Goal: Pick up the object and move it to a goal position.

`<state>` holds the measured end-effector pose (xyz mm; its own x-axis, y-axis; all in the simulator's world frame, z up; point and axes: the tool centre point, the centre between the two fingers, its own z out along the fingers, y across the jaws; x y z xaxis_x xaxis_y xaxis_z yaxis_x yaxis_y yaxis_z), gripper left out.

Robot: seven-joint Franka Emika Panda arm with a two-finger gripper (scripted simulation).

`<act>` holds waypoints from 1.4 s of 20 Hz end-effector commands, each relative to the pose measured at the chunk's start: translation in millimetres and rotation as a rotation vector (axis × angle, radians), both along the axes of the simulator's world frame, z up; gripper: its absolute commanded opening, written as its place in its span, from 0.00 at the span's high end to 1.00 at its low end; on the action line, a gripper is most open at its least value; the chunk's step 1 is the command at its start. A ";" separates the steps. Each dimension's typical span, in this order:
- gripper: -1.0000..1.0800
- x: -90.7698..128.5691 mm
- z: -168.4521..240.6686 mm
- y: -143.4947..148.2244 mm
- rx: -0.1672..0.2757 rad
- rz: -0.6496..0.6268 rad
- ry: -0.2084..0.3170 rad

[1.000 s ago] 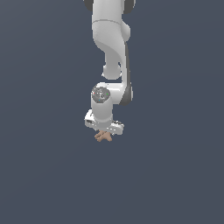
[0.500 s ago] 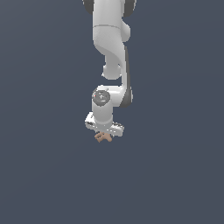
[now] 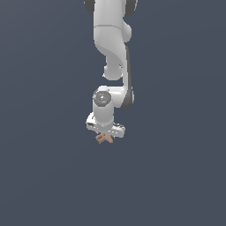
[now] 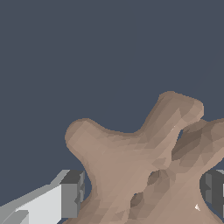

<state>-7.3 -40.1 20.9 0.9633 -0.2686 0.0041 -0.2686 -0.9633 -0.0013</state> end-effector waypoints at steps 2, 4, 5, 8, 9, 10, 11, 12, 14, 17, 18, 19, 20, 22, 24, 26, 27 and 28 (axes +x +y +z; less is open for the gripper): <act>1.00 -0.5 5.3 4.4 0.000 0.000 0.000; 1.00 -0.9 12.0 9.5 0.000 0.000 0.000; 1.00 -1.2 16.3 12.7 0.000 0.000 0.000; 1.00 -2.2 32.1 24.9 0.000 0.000 0.001; 1.00 -2.5 38.9 30.0 0.000 0.000 0.001; 1.00 -2.9 46.4 35.6 0.000 0.000 0.001; 1.00 -3.3 54.0 41.5 0.000 -0.001 0.002; 1.00 -3.7 62.6 47.9 0.000 -0.001 0.002; 1.00 -4.4 80.6 61.5 -0.001 -0.001 0.002; 1.00 -5.2 106.0 80.6 -0.001 -0.001 0.003; 1.00 -5.3 113.8 86.4 -0.001 -0.001 0.003; 1.00 -5.2 120.7 91.7 -0.001 -0.001 0.003; 1.00 -5.2 127.5 96.8 -0.001 -0.001 0.003; 1.00 -5.2 139.2 105.5 -0.001 -0.001 0.003; 1.00 -5.0 147.7 112.0 -0.001 -0.002 0.004; 1.00 -4.7 154.0 116.7 -0.001 -0.002 0.004; 1.00 -4.5 156.1 118.4 -0.001 -0.002 0.004; 1.00 -4.2 157.6 119.6 -0.001 -0.002 0.004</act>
<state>-11.5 77.2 175.2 0.9632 -0.2689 0.0019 -0.2689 -0.9632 0.0001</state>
